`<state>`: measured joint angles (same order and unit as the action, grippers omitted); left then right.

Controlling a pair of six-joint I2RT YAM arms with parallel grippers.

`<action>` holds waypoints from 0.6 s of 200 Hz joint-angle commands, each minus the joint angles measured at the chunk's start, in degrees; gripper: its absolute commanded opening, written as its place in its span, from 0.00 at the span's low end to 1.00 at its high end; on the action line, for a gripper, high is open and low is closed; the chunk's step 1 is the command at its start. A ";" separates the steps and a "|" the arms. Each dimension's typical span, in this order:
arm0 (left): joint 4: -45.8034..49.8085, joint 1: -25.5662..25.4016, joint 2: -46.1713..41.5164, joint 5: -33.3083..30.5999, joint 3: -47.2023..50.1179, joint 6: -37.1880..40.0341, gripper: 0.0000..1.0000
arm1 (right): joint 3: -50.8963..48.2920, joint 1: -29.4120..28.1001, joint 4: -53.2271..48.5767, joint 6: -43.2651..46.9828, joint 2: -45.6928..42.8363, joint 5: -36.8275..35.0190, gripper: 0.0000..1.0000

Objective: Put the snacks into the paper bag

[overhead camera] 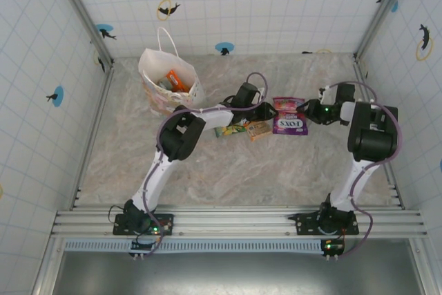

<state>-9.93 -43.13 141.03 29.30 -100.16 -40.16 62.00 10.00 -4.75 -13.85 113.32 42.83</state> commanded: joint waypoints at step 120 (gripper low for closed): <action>0.89 -0.37 3.96 -0.15 -4.96 -0.76 0.31 | -3.94 -3.25 16.04 -10.25 0.13 13.85 0.28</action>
<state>-10.22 -43.09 143.81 29.10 -103.98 -40.84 59.07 8.25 6.31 -21.69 115.22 53.56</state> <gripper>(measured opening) 0.310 0.314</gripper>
